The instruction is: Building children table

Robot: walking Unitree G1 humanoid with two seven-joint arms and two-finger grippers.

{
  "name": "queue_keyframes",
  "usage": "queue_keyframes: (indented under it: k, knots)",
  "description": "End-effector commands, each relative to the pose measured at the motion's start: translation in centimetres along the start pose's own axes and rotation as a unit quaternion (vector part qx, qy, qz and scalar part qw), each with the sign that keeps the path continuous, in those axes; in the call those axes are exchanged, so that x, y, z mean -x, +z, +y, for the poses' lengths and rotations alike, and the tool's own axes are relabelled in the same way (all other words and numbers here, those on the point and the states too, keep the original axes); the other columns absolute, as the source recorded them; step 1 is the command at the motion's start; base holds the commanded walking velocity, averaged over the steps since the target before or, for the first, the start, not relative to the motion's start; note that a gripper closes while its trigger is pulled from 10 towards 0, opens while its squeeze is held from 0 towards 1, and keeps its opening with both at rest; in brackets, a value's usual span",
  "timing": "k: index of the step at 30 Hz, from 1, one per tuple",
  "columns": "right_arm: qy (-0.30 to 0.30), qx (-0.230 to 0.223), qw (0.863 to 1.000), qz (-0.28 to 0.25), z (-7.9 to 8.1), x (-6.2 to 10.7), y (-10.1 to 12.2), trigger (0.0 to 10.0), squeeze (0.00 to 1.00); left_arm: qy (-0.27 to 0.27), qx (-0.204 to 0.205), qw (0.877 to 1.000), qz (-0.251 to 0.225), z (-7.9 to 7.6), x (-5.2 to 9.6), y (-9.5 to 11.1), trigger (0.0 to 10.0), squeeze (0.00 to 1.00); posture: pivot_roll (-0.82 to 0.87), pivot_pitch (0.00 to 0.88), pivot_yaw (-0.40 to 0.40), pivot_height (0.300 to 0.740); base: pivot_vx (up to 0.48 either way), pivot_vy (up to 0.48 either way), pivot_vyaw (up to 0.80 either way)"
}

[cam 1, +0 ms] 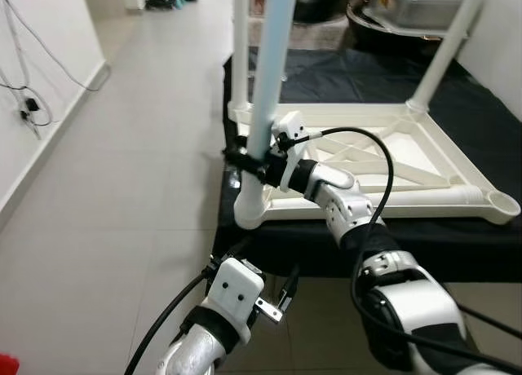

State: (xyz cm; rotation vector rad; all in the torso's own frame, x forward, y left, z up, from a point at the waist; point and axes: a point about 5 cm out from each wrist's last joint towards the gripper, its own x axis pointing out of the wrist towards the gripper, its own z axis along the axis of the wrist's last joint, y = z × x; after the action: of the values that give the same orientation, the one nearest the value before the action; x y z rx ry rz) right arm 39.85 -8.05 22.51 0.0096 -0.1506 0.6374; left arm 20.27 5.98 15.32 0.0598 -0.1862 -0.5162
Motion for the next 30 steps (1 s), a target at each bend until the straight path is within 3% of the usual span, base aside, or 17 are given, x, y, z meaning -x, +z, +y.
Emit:
queue_keyframes:
  k: [1,3,4,5,6,11,13,14,15,18,19,21,22,25,27,29,30]
  knots:
    - [-0.119,-0.003,0.992,0.044,-2.7,1.8,-2.2,0.0,0.00,-0.002,0.004,1.000,0.003,-0.2,0.0,-0.2,10.0,0.00,0.11,0.133,-0.079,0.740,0.000,0.000,0.00]
    - [-0.303,0.025,0.952,0.045,-4.8,4.0,-2.7,0.0,0.00,-0.003,0.005,1.000,0.002,-0.3,0.0,-0.2,10.0,0.00,0.11,0.128,-0.077,0.740,0.000,0.000,0.00]
    - [-0.362,0.026,0.931,0.039,-5.0,5.0,-3.0,0.0,0.00,-0.001,0.007,1.000,0.002,-0.3,0.0,-0.2,10.0,0.00,0.11,0.123,-0.074,0.740,0.000,0.000,0.00]
    - [-0.362,0.026,0.931,0.039,-5.0,5.0,-3.0,0.0,0.00,-0.001,0.007,1.000,0.002,-0.3,0.0,-0.2,10.0,0.00,0.11,0.123,-0.074,0.740,0.000,0.000,0.00]
    - [-0.430,-0.001,0.903,0.025,-4.3,6.4,-3.6,0.0,0.00,-0.001,0.009,1.000,0.003,-0.4,0.1,-0.2,10.0,0.00,0.11,0.121,-0.072,0.740,0.000,0.000,0.00]
    - [-0.465,-0.030,0.885,0.024,-3.7,6.9,-4.2,0.0,0.00,-0.003,0.009,1.000,0.003,-0.5,0.0,-0.3,10.0,0.00,0.11,0.118,-0.075,0.740,0.000,0.000,0.00]
    - [-0.475,-0.047,0.878,0.036,-2.3,6.1,-5.0,0.0,0.00,-0.003,0.009,1.000,0.003,-0.5,0.0,-0.3,10.0,0.00,0.11,0.115,-0.075,0.740,0.000,0.000,0.00]
    - [-0.468,-0.052,0.881,0.040,-1.6,5.4,-5.2,3.3,0.00,-0.003,0.009,1.000,0.003,-0.5,0.0,-0.3,10.0,0.00,0.11,0.117,-0.078,0.740,0.000,0.000,0.00]
    - [-0.468,-0.049,0.881,0.045,-1.0,5.0,-5.2,10.0,0.00,-0.003,0.009,1.000,0.003,-0.5,0.0,-0.3,10.0,0.00,0.11,0.117,-0.078,0.740,0.000,0.000,0.00]
    - [-0.460,-0.053,0.886,0.040,-0.4,4.5,-4.8,10.0,0.00,-0.003,0.008,1.000,0.003,-0.4,0.0,-0.3,10.0,0.00,0.11,0.118,-0.079,0.740,0.000,0.000,0.00]
    - [-0.447,-0.054,0.893,0.026,-0.3,4.2,-4.3,10.0,1.00,-0.002,0.008,1.000,0.003,-0.4,0.0,-0.3,10.0,0.00,0.11,0.123,-0.080,0.740,0.000,0.000,0.00]
    - [-0.435,-0.058,0.899,0.015,-0.3,4.0,-3.9,10.0,1.00,-0.002,0.007,1.000,0.003,-0.4,0.0,-0.3,10.0,0.00,0.11,0.123,-0.080,0.740,0.000,0.000,0.00]
    - [-0.404,-0.060,0.913,-0.014,-1.0,3.8,-2.9,10.0,0.00,-0.003,0.007,1.000,0.003,-0.3,0.0,-0.3,10.0,0.00,0.10,0.124,-0.080,0.740,0.000,0.000,0.00]
    - [-0.376,-0.071,0.924,-0.028,-1.3,3.6,-2.4,10.0,0.00,-0.003,0.007,1.000,0.003,-0.4,0.0,-0.3,10.0,0.00,0.10,0.124,-0.079,0.740,0.000,0.000,0.00]
    - [-0.303,-0.079,0.947,-0.071,-2.2,3.5,-1.0,10.0,0.00,-0.003,0.007,1.000,0.002,-0.4,-0.1,-0.3,10.0,0.00,0.10,0.129,-0.079,0.740,0.000,0.000,0.00]
    - [-0.303,-0.079,0.947,-0.071,-2.2,3.5,-1.0,10.0,0.00,-0.003,0.007,1.000,0.002,-0.4,-0.1,-0.3,10.0,0.00,0.10,0.129,-0.079,0.740,0.000,0.000,0.00]
    - [-0.242,-0.092,0.962,-0.082,-2.6,3.4,-0.3,10.0,0.00,-0.003,0.007,1.000,0.002,-0.3,-0.1,-0.3,10.0,0.00,0.10,0.131,-0.079,0.740,0.000,0.000,0.00]
